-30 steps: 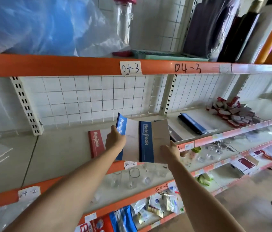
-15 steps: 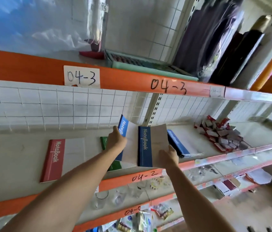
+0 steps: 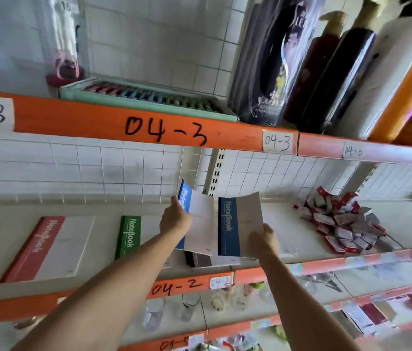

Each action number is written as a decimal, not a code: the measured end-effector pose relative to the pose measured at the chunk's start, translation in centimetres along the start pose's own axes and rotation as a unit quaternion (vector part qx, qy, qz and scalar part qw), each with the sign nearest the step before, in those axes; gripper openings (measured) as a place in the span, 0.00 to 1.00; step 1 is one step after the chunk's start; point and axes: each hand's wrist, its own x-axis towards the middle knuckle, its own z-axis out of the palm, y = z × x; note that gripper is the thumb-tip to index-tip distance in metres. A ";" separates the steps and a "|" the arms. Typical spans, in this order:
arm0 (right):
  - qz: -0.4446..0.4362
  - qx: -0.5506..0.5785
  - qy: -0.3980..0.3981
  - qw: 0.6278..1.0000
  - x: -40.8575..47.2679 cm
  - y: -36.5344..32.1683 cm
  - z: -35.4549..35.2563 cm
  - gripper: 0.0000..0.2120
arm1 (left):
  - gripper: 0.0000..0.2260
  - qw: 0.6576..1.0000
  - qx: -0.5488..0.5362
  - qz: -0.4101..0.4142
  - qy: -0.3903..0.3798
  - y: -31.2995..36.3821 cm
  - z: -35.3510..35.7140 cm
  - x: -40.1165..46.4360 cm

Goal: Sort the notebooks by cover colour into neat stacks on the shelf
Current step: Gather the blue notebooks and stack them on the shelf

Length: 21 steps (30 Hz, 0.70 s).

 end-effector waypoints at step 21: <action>-0.068 -0.213 -0.095 0.970 13.1 4.5 -7.0 0.16 | 0.18 0.991 0.026 -0.081 0.100 7.8 9.2 -4.3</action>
